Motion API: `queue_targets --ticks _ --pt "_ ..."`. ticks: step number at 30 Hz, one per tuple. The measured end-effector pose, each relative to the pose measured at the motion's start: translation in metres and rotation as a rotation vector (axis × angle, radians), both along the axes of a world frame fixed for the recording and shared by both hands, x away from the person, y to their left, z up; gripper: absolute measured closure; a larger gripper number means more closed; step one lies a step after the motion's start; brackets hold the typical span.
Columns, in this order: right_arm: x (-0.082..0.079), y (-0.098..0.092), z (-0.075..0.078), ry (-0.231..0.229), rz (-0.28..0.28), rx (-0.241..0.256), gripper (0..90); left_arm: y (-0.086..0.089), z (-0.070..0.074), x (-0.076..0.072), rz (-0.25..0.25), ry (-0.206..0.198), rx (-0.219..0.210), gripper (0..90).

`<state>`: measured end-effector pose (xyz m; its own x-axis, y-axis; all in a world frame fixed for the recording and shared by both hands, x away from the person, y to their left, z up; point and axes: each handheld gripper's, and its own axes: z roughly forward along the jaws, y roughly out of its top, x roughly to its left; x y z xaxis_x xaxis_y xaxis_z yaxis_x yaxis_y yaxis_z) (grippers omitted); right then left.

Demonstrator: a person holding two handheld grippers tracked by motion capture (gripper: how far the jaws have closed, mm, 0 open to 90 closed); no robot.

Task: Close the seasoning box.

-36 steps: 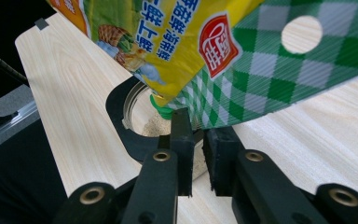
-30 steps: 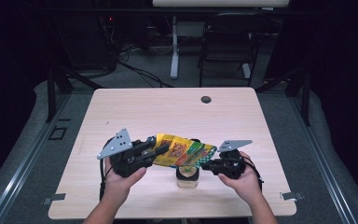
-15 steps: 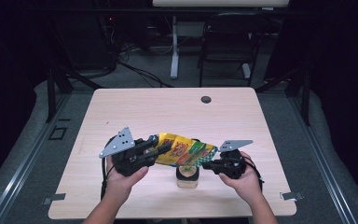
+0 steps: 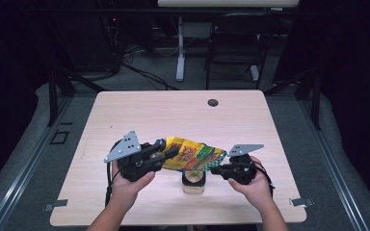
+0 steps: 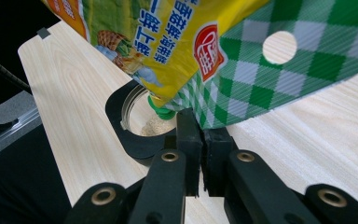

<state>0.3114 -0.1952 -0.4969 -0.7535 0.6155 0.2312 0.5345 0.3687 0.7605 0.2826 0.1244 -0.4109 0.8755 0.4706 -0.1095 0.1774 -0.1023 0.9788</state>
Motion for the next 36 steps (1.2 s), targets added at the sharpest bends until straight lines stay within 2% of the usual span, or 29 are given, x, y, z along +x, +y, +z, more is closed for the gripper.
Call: queue_targets --ticks 36 --pt "0.0009 0.0001 -0.0040 0.008 0.005 -0.005 86.6 -0.0042 0.0007 0.0002 -0.009 -0.004 -0.005 73.6"
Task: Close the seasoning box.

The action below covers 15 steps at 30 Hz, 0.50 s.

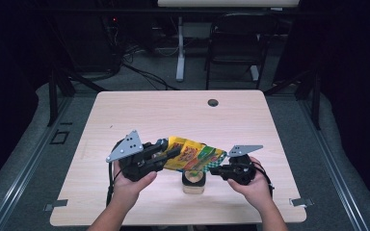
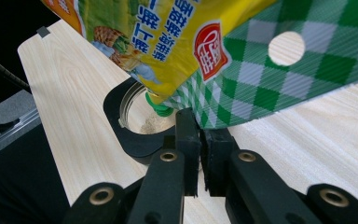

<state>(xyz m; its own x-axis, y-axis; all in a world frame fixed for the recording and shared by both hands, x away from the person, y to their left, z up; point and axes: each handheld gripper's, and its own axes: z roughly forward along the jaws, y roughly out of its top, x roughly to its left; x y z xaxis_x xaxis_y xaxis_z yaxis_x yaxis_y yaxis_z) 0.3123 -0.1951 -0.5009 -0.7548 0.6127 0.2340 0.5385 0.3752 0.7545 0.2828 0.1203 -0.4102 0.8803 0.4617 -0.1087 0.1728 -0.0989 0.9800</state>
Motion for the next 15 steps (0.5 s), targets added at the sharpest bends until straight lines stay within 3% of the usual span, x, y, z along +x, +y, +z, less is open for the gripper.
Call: queue_targets --ticks 15 --pt "-0.0006 0.0011 -0.0002 0.001 0.001 0.002 86.5 -0.0009 0.0016 -0.0007 0.000 -0.002 0.006 73.6"
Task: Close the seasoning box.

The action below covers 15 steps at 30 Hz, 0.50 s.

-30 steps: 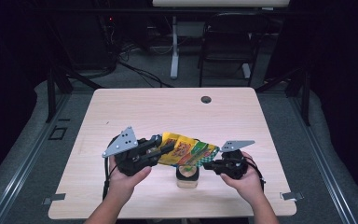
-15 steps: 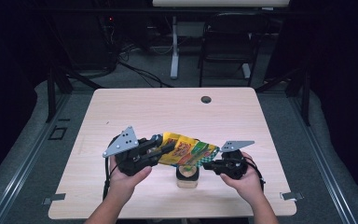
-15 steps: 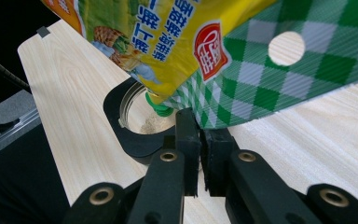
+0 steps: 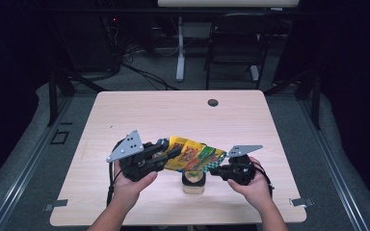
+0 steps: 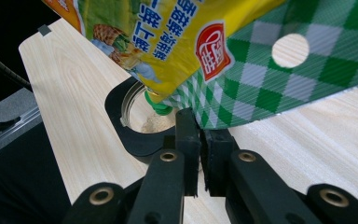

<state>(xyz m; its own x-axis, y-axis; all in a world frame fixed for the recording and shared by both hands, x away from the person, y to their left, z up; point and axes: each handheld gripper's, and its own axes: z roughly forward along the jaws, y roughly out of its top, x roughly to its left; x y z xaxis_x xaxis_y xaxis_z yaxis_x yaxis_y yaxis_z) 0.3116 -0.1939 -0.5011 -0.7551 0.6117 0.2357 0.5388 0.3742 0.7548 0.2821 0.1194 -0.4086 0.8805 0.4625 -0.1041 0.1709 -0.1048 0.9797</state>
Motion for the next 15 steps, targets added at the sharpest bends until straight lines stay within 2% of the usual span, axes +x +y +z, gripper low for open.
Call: queue_targets --ticks 15 --pt "-0.0009 0.0001 0.0023 -0.005 0.004 0.000 86.5 0.0015 0.0006 0.0002 -0.004 -0.006 -0.004 74.1"
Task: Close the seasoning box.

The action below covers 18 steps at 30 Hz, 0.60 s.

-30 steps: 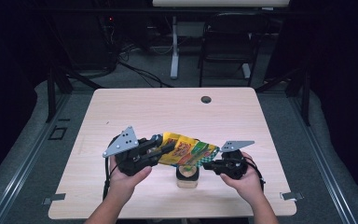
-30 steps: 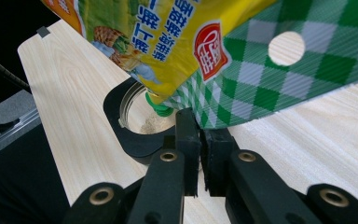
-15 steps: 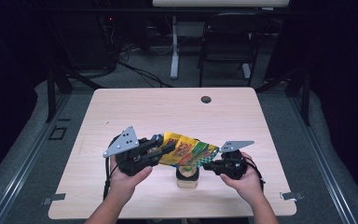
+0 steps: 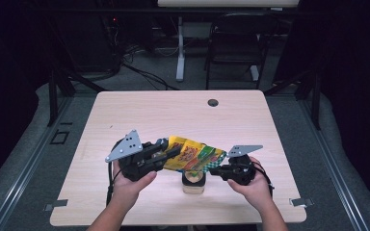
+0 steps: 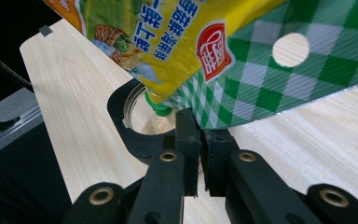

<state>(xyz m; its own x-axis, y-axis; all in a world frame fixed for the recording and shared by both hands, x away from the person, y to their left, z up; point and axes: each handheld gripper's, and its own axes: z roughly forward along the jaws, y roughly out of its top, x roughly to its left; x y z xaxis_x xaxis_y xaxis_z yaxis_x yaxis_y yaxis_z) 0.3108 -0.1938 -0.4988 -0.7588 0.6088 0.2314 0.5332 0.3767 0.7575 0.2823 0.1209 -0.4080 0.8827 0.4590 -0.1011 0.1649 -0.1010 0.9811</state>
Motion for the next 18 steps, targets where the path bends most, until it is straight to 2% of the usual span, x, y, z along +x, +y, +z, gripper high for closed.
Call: queue_targets --ticks 7,12,18 --pt "-0.0003 -0.0002 0.0004 0.000 0.000 0.002 86.5 0.0001 0.0009 -0.0006 0.002 -0.001 0.004 74.3" --pt "-0.0008 0.0028 0.0006 0.001 0.020 -0.008 86.5 0.0014 0.0020 -0.0006 0.006 -0.002 0.005 74.3" --pt "-0.0019 0.0043 0.0012 0.004 0.039 0.003 86.5 0.0038 0.0024 -0.0005 0.009 -0.002 0.002 74.4"
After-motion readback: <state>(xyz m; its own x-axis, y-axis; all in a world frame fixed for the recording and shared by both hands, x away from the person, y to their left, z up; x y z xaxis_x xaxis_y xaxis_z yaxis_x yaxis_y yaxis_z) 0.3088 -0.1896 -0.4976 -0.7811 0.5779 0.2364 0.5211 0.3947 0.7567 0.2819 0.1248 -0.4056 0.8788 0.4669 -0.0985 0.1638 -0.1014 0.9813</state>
